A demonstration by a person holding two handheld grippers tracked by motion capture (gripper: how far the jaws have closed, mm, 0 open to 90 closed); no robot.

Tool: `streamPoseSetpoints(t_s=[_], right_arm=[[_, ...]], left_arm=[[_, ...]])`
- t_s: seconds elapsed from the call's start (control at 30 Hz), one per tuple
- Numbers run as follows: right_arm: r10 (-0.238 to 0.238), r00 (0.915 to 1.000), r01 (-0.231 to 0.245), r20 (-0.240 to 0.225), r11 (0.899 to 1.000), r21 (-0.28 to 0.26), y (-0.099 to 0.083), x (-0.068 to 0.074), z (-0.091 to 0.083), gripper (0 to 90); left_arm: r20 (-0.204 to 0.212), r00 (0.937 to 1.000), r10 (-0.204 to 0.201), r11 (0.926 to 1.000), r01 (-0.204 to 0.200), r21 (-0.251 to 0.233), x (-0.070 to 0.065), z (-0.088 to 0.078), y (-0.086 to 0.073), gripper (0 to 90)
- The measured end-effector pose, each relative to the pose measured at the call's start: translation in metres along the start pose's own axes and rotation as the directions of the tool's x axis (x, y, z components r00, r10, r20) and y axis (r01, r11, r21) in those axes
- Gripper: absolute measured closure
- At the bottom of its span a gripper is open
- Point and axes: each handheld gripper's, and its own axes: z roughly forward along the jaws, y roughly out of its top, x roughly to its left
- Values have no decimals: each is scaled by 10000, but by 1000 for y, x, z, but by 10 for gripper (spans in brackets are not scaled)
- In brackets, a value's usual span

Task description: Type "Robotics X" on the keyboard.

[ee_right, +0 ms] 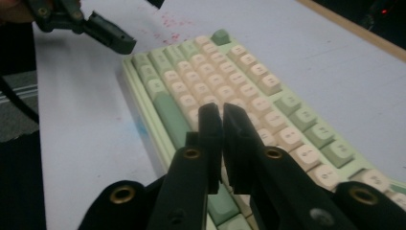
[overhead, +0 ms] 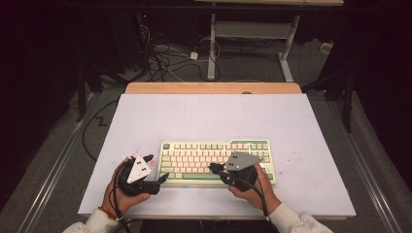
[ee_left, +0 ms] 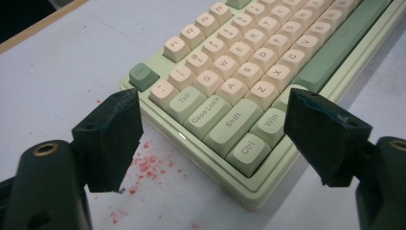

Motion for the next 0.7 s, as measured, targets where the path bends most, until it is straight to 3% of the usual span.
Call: streamPoseSetpoints(t_s=[0.23,0.7], right_arm=[[-208,9993,219,-301,9990,386,0,8,11,900],[-217,9996,233,-200,9962,835,-8,7,20,900]], left_arm=[[1,10000,-67,10000,67,-42,0,-1,0,209],[29,10000,-83,10000,83,24,-1,1,0,225]])
